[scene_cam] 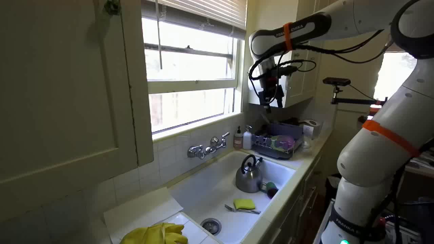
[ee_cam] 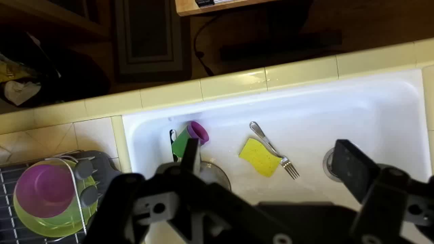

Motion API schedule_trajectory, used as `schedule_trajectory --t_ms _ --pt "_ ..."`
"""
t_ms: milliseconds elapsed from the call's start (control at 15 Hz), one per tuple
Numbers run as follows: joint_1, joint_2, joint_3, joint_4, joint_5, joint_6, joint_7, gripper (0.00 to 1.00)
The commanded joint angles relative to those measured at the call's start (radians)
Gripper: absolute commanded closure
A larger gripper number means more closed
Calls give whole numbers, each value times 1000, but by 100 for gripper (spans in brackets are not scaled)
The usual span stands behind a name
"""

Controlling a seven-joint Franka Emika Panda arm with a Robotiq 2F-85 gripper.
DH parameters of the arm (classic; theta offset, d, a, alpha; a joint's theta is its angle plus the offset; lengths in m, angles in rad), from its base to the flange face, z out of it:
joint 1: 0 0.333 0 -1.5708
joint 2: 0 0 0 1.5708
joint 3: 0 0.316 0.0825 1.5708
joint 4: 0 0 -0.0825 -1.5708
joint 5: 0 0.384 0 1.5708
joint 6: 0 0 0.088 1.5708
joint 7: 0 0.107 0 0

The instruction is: Use the sponge to clean the sides of the sink

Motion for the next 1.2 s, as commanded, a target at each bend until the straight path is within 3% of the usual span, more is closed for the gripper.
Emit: schedule_trajectory --t_ms 0,467,733,1133 --pt "17 0 -14 3 -4 -4 5 0" --pt "19 6 -16 -22 2 29 11 0" --pt "18 -12 -26 -144 23 188 36 0" --pt "10 23 -68 -359 89 566 20 0"
